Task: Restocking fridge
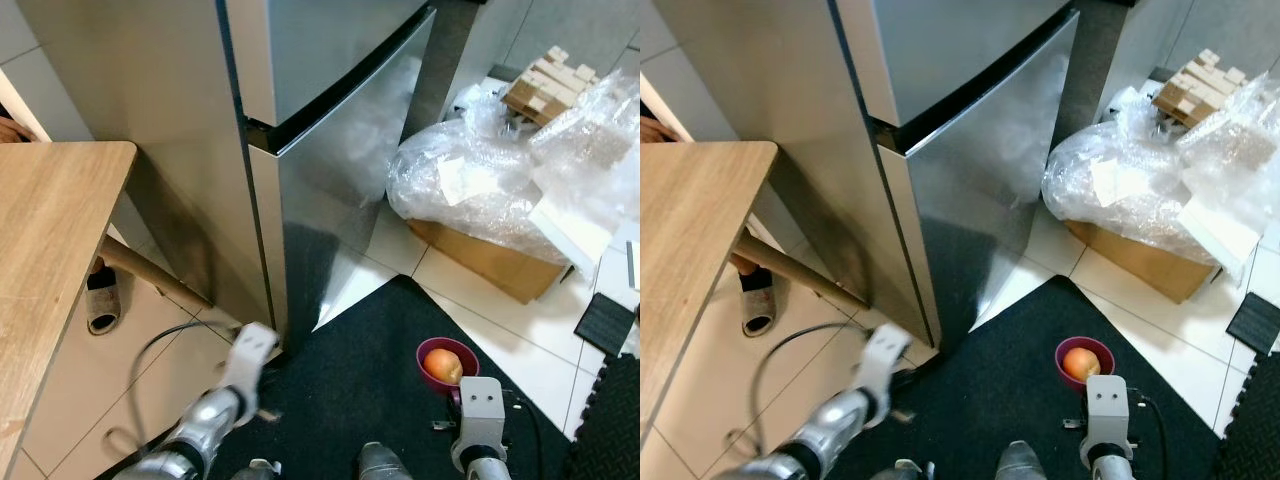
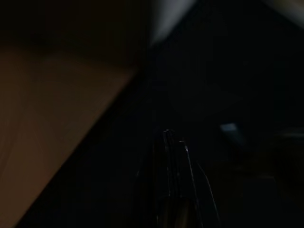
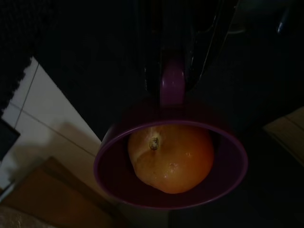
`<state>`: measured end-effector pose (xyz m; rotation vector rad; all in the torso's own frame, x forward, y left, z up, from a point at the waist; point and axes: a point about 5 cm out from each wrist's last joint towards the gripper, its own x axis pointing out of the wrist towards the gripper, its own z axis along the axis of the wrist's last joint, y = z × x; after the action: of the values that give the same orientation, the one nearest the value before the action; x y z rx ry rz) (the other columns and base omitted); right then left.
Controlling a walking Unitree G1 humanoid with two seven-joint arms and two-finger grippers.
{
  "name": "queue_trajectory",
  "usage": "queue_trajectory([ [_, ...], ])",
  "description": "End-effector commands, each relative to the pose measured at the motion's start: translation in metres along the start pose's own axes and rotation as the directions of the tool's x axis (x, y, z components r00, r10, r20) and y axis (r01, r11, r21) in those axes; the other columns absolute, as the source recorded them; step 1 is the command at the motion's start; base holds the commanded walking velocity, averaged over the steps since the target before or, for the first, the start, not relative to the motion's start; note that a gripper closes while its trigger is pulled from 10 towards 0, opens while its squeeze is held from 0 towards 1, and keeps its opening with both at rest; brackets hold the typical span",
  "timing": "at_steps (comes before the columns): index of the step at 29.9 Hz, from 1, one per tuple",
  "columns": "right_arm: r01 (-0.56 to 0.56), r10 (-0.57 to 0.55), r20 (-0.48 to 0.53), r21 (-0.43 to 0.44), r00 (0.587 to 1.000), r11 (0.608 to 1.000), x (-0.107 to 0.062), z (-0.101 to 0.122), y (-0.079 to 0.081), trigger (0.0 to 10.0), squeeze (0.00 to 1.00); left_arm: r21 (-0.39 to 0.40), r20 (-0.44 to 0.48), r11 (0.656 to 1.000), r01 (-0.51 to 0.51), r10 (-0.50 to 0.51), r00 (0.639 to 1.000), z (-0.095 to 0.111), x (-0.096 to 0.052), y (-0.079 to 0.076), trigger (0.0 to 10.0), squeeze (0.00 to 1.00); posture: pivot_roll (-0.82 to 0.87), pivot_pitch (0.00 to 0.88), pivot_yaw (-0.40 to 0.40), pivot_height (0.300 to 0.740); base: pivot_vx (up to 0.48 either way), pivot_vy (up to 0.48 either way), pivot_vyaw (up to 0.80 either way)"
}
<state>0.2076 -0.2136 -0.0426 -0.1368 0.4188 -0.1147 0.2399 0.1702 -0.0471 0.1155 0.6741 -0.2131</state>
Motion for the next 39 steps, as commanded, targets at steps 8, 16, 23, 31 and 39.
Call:
queue_trajectory([
  [8,-0.051,0.048,-0.055,-0.044,0.997,0.998,0.006,0.001,0.016,10.0,0.00,-0.211,-0.028,0.954,-0.214,0.213,0.977,-0.044,-0.023,0.011,10.0,0.00,-0.10,0.113,-0.086,0.731,0.000,0.000,0.00],
  [16,-0.007,0.003,-0.098,-0.036,0.995,0.999,0.013,0.005,0.015,10.0,0.00,-0.216,-0.006,0.947,-0.239,0.244,0.970,-0.036,-0.019,0.007,10.0,0.00,-0.08,0.096,-0.083,0.731,0.000,0.000,0.00],
  [23,0.040,-0.043,-0.152,-0.022,0.987,0.999,0.011,-0.002,0.011,10.0,0.00,-0.210,-0.015,0.949,-0.235,0.237,0.971,-0.038,-0.019,0.004,10.0,0.00,-0.09,0.101,-0.047,0.731,0.000,0.000,0.00],
  [31,0.054,-0.055,-0.180,-0.011,0.982,0.998,0.005,-0.010,0.014,10.0,0.00,-0.145,-0.021,0.976,-0.163,0.161,0.987,-0.040,-0.017,-0.008,10.0,0.00,-0.10,0.106,-0.026,0.731,0.000,0.000,-0.68],
  [39,0.082,-0.082,-0.186,-0.012,0.979,0.997,0.003,-0.013,0.009,10.0,0.00,-0.133,-0.001,0.983,-0.127,0.128,0.992,-0.036,-0.015,-0.015,10.0,0.00,-0.11,0.105,-0.006,0.731,0.000,0.000,-0.80],
])
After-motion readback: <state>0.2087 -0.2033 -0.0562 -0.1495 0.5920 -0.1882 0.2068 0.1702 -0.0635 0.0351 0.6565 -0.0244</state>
